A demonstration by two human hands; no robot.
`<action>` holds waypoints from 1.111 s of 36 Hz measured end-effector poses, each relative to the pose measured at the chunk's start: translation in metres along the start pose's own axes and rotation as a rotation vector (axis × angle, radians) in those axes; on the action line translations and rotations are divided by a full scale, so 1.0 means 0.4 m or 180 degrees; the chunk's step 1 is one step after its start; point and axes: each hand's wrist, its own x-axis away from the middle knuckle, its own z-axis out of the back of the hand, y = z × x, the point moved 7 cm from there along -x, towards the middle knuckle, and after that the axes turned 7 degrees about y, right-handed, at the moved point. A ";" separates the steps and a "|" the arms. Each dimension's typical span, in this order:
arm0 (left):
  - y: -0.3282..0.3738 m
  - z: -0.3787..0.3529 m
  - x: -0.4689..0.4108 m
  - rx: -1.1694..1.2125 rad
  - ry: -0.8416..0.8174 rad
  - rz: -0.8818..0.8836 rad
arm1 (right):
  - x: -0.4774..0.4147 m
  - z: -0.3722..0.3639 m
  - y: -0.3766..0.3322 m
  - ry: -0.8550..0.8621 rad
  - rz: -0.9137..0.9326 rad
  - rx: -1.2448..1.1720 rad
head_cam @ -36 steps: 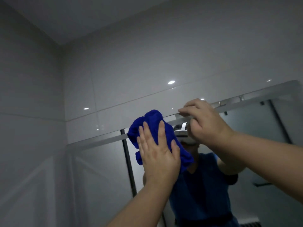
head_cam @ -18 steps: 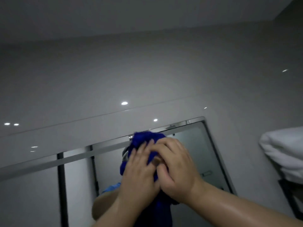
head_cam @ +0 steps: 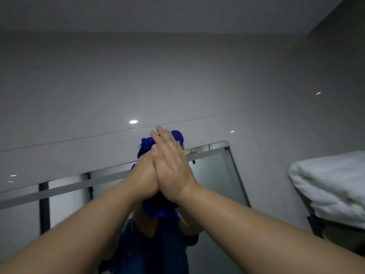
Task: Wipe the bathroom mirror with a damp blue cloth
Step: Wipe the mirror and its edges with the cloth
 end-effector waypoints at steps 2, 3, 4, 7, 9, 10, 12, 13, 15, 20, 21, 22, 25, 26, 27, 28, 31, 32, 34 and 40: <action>-0.003 0.042 0.002 0.0667 0.0112 0.0391 | 0.008 -0.013 0.006 0.0078 0.0127 0.0155; 0.008 0.063 -0.001 0.0663 0.0146 0.0304 | 0.017 -0.015 0.021 0.0124 0.0171 0.0326; 0.005 0.092 0.000 0.0595 0.0321 0.0233 | 0.027 -0.015 0.040 0.0158 0.0219 0.0596; -0.019 0.193 0.025 0.0323 0.1081 0.0026 | 0.050 -0.026 0.087 0.0193 0.0483 0.1557; -0.025 0.215 0.062 -0.0552 0.1323 -0.0381 | 0.043 -0.028 0.091 0.0272 0.0652 0.1797; -0.028 0.213 0.080 -0.0881 0.1345 -0.0608 | 0.033 -0.027 0.089 0.0303 0.0767 0.1827; -0.035 0.201 0.107 -0.1402 0.1278 -0.0920 | -0.001 -0.010 0.089 0.0353 0.0966 0.1913; -0.045 0.192 0.117 -0.1659 0.1210 -0.1013 | -0.019 0.010 0.098 0.0399 0.0972 0.1968; -0.052 0.170 0.142 -0.2125 0.1145 -0.1093 | -0.054 0.070 0.134 0.0519 0.0760 0.2075; -0.083 0.016 0.229 -0.2947 0.0250 -0.0814 | -0.081 0.227 0.267 0.0889 0.0231 0.2263; -0.113 -0.019 0.245 -0.3134 -0.0121 -0.0543 | -0.079 0.248 0.287 0.0943 0.0187 0.2263; -0.145 -0.045 0.265 -0.3276 -0.0364 -0.0307 | -0.077 0.266 0.305 0.0990 0.0123 0.2253; -0.180 -0.070 0.314 -0.3393 -0.0337 -0.0120 | -0.061 0.309 0.353 0.1156 -0.0330 0.2057; -0.177 -0.072 0.323 -0.3415 -0.0320 -0.0154 | -0.048 0.323 0.369 0.1220 -0.0538 0.1959; -0.176 -0.071 0.328 -0.3449 -0.0322 -0.0196 | -0.029 0.334 0.384 0.1275 -0.0730 0.1880; -0.177 -0.071 0.330 -0.3467 -0.0325 -0.0234 | -0.003 0.342 0.397 0.1311 -0.0873 0.1835; -0.185 -0.079 0.331 -0.3551 -0.0322 -0.0335 | 0.116 0.336 0.417 0.1319 -0.1027 0.1797; -0.185 -0.084 0.332 -0.3590 -0.0295 -0.0393 | 0.166 0.329 0.421 0.1301 -0.1047 0.1802; -0.188 -0.091 0.337 -0.3668 -0.0309 -0.0417 | 0.275 0.314 0.434 0.1236 -0.1083 0.1846; -0.190 -0.104 0.356 -0.3720 -0.0378 -0.0362 | 0.586 0.291 0.490 0.0894 -0.1315 0.2072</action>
